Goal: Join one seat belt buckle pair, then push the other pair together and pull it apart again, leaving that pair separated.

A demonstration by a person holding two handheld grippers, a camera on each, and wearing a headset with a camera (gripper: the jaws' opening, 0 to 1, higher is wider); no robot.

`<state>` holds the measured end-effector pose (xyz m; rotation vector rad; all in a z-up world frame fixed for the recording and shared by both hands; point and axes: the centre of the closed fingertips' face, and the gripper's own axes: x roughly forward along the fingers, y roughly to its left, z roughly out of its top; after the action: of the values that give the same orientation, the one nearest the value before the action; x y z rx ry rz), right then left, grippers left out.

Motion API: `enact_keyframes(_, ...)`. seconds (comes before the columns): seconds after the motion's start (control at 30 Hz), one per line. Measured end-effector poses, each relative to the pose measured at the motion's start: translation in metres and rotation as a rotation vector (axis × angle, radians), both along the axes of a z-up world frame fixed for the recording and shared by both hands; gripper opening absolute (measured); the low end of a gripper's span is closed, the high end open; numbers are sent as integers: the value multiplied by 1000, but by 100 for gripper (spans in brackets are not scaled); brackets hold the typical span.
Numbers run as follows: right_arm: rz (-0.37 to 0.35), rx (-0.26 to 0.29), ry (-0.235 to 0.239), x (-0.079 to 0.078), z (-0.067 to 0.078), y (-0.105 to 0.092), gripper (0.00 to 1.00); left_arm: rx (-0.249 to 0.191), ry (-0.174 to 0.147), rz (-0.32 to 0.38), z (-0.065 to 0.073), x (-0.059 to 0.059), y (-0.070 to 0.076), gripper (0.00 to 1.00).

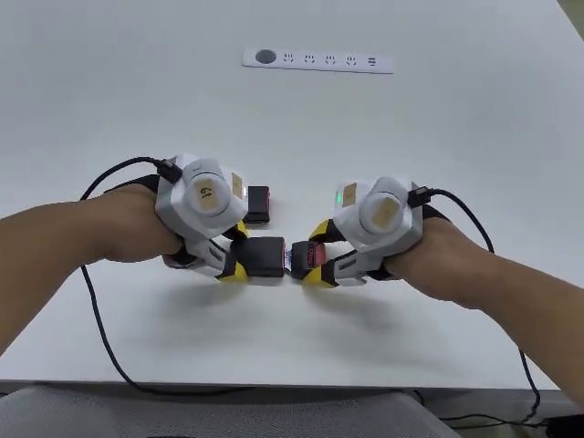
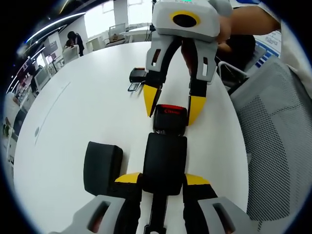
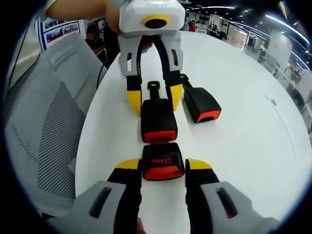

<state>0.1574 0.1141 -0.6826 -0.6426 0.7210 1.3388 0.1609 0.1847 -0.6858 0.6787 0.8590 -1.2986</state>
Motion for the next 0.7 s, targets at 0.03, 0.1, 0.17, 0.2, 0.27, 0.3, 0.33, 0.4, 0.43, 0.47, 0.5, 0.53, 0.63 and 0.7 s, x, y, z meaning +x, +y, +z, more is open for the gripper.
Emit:
enact_keyframes(0.03, -2, 3, -3, 0, 5, -1, 33, -11, -7, 5, 5, 0, 0, 34)
enact_keyframes(0.1, -13, 15, -8, 2, 11, -2, 33, -31, -18, 9, 13, -1, -2, 34)
enact_keyframes(0.17, -14, 16, -22, 5, 17, -4, 34, -36, -31, 8, 20, -1, -1, 34)
enact_keyframes(0.2, -20, 21, -26, 7, 22, -6, 34, -39, -41, 9, 23, 1, 0, 34)
enact_keyframes(0.27, -25, 24, -34, 10, 28, -8, 34, -55, -57, 25, 30, 7, 1, 33)
enact_keyframes(0.3, -27, 25, -40, 12, 30, -10, 34, -83, -64, 48, 36, 13, 1, 33)
enact_keyframes(0.33, -31, 26, -42, 14, 32, -12, 34, -89, -66, 53, 38, 14, 1, 33)
enact_keyframes(0.4, -45, 23, -54, 24, 32, -20, 34, -105, -94, 76, 46, 27, 3, 34)
enact_keyframes(0.43, -50, 16, -59, 28, 33, -25, 34, -103, -97, 83, 48, 30, 4, 34)
enact_keyframes(0.47, -54, 11, -64, 31, 33, -29, 34, -103, -103, 89, 48, 35, 6, 35)
enact_keyframes(0.5, -62, 7, -70, 36, 34, -34, 34, -97, -113, 91, 47, 43, 10, 35)
enact_keyframes(0.53, -63, 6, -71, 37, 34, -36, 34, -95, -116, 95, 49, 46, 10, 35)
enact_keyframes(0.63, -75, -24, -92, 48, 31, -54, 35, -88, -127, 90, 52, 51, 6, 36)
enact_keyframes(0.7, -85, -31, -93, 55, 30, -64, 34, -80, -132, 85, 50, 57, 8, 36)
